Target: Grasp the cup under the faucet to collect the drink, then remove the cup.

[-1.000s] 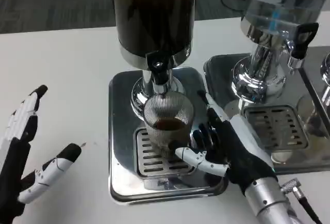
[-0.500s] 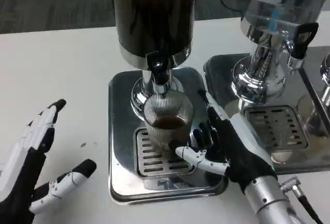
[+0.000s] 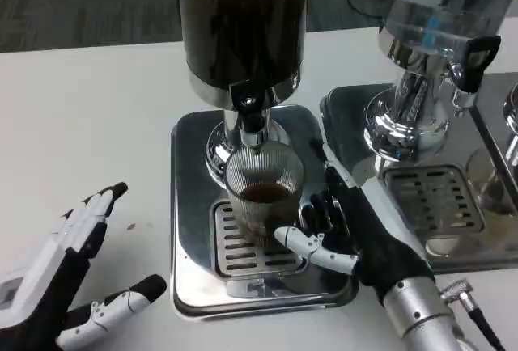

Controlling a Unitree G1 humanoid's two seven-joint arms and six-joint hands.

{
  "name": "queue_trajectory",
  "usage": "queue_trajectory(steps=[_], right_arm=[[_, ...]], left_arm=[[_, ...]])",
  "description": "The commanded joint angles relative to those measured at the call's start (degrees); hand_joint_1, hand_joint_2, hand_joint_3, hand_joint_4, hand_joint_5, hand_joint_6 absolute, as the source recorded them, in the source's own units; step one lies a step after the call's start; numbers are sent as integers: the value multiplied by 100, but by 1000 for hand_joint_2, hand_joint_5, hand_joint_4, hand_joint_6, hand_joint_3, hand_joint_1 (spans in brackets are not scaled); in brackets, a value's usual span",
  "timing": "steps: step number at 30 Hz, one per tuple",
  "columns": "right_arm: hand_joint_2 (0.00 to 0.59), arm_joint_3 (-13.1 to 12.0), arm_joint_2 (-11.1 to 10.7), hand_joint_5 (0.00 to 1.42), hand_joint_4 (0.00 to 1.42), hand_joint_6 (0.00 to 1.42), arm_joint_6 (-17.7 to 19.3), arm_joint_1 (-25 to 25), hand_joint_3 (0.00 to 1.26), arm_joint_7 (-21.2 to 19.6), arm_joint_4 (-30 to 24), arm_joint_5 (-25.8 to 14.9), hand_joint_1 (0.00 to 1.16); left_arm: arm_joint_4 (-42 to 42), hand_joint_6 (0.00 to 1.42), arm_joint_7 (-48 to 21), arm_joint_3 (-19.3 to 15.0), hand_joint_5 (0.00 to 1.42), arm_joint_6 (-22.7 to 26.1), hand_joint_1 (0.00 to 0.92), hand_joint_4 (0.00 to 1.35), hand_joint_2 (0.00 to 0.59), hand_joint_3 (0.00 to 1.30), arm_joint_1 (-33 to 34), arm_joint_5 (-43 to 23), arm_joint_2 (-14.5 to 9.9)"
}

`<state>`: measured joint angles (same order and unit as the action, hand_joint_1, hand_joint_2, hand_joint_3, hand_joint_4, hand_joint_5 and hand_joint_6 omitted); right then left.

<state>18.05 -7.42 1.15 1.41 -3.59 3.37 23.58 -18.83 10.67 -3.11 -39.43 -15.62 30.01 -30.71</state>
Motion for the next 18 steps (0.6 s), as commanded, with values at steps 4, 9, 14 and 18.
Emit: queue_trajectory(steps=[4,9,14,18], right_arm=[[203,-26,82,0,0,85,320,233,0,13,-228,-241,596],[198,-3,131,0,0,57,522,248,0,25,-67,-375,566],[182,72,172,0,0,10,480,97,0,29,160,-246,504],[173,139,265,0,0,0,425,43,0,-122,231,-58,445]], left_arm=[[-122,0,-72,113,0,-32,0,0,75,0,101,-46,-150],[-211,0,-48,121,0,-93,0,0,76,0,113,-92,-227],[-340,0,-48,113,0,-176,0,0,76,0,155,-165,-317],[-487,0,-49,98,0,-276,0,0,77,0,199,-224,-396]])
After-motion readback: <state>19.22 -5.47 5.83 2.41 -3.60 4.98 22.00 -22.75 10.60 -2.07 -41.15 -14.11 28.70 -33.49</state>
